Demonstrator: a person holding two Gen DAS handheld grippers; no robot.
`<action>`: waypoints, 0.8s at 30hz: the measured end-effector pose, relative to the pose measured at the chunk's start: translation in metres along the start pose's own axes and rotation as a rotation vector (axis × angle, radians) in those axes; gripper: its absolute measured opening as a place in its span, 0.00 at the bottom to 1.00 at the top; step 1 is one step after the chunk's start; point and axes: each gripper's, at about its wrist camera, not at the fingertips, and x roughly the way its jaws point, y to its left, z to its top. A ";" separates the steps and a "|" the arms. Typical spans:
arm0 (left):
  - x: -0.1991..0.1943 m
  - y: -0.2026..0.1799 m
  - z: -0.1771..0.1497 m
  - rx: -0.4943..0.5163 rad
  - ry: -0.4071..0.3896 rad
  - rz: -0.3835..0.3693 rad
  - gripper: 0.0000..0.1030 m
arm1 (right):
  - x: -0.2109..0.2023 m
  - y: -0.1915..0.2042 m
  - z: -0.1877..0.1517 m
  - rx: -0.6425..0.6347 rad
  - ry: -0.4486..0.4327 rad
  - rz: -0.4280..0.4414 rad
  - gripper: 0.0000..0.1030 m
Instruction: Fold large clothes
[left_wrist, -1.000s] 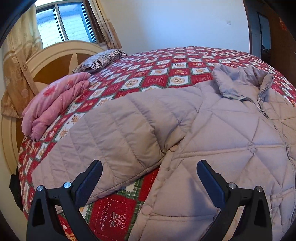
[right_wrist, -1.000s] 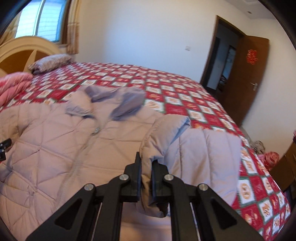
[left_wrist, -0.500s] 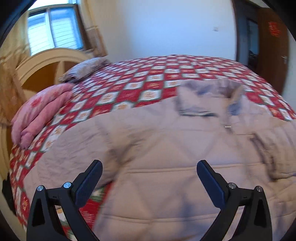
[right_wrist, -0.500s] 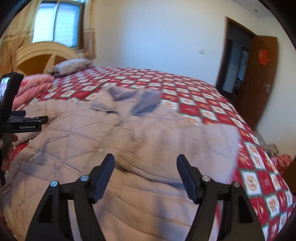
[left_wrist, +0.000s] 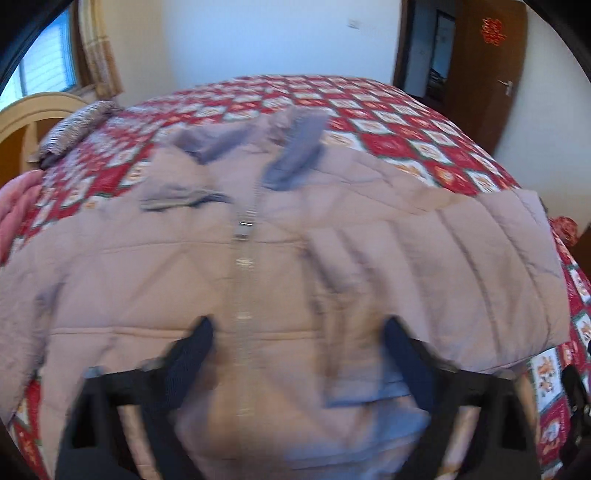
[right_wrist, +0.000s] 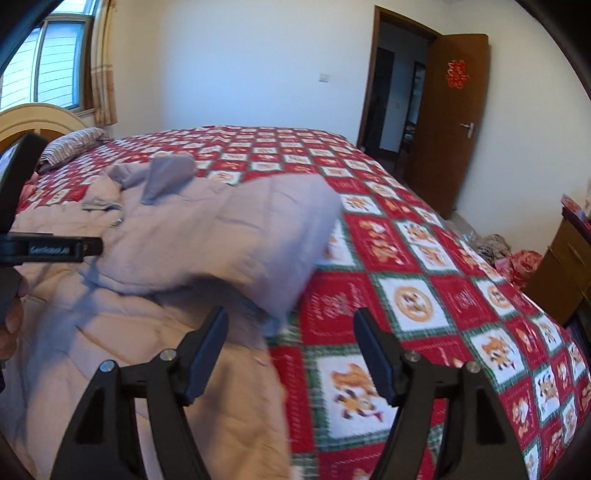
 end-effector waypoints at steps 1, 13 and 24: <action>0.005 -0.005 0.000 0.004 0.019 -0.021 0.52 | -0.002 -0.007 -0.004 0.005 -0.001 -0.007 0.74; -0.022 0.027 0.002 0.040 -0.063 0.043 0.06 | 0.009 -0.047 -0.024 0.110 0.003 -0.024 0.74; -0.015 0.087 -0.025 0.073 -0.117 0.269 0.09 | 0.017 -0.038 -0.024 0.094 0.025 0.019 0.74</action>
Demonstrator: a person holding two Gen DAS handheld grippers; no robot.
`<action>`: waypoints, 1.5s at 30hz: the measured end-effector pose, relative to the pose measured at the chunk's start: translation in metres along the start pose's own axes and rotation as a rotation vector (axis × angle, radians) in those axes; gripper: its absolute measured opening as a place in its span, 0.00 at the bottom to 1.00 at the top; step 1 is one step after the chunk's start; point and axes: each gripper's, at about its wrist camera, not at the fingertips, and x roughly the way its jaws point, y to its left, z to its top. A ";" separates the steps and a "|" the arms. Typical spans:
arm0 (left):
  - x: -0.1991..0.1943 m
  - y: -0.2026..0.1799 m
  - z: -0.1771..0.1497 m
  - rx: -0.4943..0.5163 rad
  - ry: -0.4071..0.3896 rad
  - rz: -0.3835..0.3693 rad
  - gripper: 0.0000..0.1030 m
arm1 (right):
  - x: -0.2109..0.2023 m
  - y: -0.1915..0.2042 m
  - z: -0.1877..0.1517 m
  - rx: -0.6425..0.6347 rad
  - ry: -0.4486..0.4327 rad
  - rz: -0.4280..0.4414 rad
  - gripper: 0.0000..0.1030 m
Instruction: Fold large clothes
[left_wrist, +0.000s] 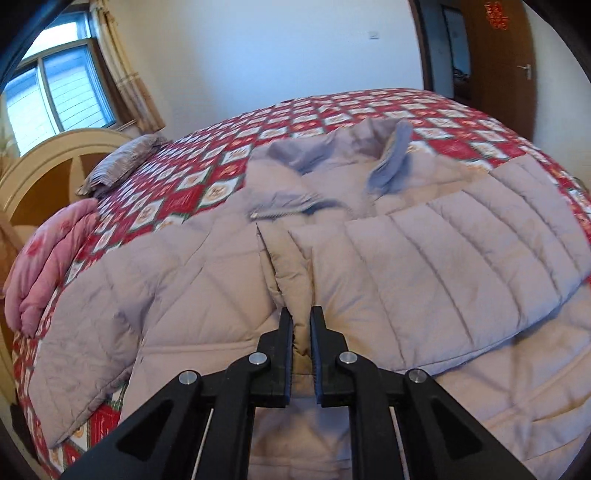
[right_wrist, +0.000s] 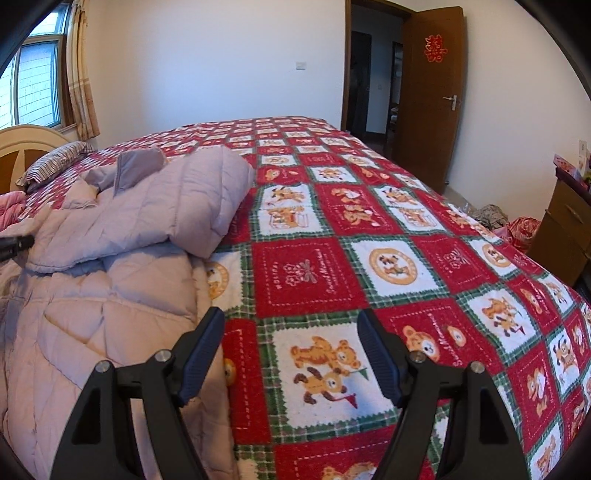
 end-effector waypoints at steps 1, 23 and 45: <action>0.002 0.002 -0.002 0.000 -0.001 0.011 0.09 | 0.000 0.002 0.002 -0.004 0.001 0.003 0.74; 0.058 -0.007 0.026 -0.075 0.025 0.186 0.78 | 0.091 0.082 0.085 -0.113 0.059 0.156 0.58; 0.084 -0.003 0.010 -0.128 0.052 0.144 0.90 | 0.125 0.095 0.056 -0.155 0.156 0.115 0.59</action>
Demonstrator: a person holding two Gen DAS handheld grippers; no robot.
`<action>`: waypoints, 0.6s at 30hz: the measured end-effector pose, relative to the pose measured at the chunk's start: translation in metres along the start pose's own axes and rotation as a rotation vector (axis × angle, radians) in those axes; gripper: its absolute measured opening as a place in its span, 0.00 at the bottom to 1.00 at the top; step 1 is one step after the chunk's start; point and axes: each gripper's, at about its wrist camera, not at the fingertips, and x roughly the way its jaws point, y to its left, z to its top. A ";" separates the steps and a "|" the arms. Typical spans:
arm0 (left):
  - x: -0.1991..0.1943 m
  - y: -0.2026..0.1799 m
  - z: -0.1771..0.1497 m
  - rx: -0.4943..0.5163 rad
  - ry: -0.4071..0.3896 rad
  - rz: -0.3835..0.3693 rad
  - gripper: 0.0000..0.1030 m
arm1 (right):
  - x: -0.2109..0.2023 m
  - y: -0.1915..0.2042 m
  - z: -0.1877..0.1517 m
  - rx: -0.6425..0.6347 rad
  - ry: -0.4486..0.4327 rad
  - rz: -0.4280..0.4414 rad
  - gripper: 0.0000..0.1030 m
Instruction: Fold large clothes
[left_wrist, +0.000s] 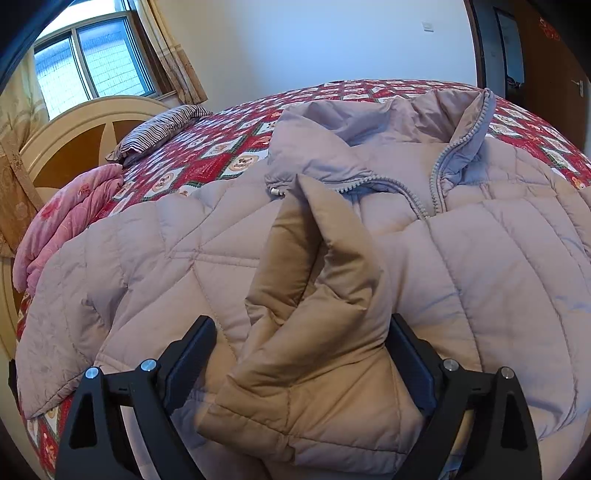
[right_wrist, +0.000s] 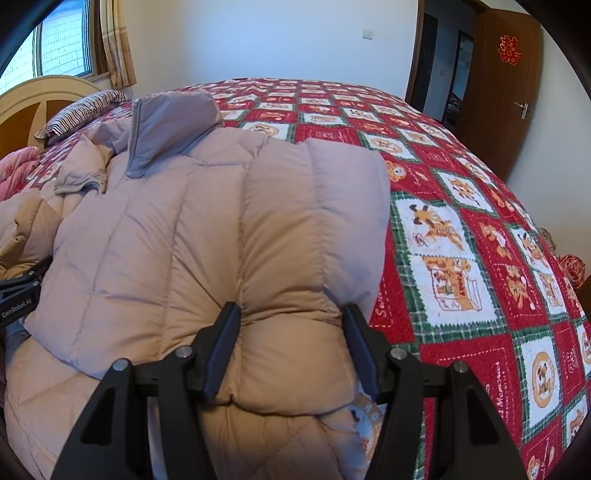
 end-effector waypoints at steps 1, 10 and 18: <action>0.000 0.000 0.000 0.000 0.000 0.000 0.90 | 0.001 0.000 0.000 -0.002 0.000 -0.005 0.59; 0.001 0.003 -0.001 -0.016 0.004 -0.016 0.91 | -0.036 0.004 0.009 0.006 -0.058 -0.051 0.60; 0.002 0.006 -0.002 -0.028 0.005 -0.027 0.91 | -0.043 0.057 0.024 -0.081 -0.088 0.056 0.60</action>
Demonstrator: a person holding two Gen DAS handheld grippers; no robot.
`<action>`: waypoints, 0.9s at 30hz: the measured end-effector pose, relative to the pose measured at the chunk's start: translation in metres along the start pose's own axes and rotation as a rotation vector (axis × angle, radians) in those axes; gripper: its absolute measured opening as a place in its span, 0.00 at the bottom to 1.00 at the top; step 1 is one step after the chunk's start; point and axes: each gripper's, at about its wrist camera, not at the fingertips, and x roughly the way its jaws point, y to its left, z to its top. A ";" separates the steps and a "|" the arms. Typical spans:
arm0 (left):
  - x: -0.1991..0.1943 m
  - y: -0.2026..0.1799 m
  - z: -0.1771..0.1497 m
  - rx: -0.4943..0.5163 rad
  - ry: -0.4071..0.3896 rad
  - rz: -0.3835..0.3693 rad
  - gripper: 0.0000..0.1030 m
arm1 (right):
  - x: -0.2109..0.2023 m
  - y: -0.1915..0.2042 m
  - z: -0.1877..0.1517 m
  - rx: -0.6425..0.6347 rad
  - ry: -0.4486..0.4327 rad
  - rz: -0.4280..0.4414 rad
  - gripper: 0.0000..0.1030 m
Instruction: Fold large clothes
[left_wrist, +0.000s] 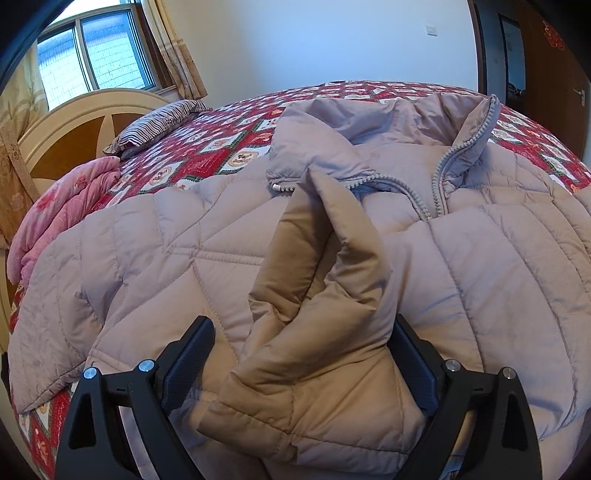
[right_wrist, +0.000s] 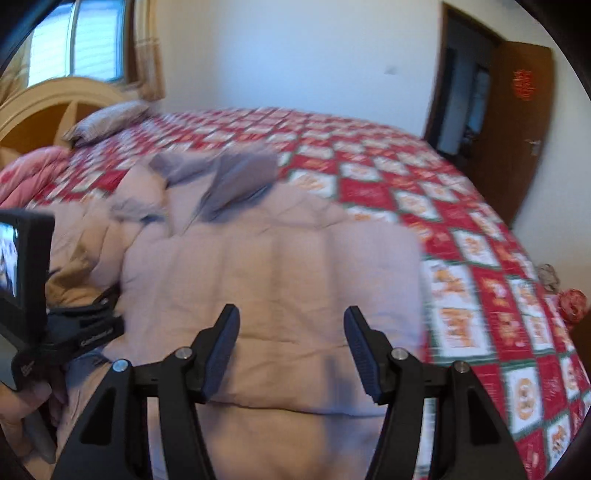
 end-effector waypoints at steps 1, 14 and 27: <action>0.000 0.000 0.000 -0.002 0.001 -0.002 0.91 | 0.012 0.003 -0.004 -0.001 0.028 0.004 0.60; 0.001 0.000 0.000 -0.001 0.002 0.001 0.92 | 0.041 0.008 -0.025 -0.014 0.098 -0.020 0.64; -0.004 0.002 0.005 0.012 0.017 -0.007 0.93 | 0.044 0.012 -0.025 -0.041 0.103 -0.054 0.65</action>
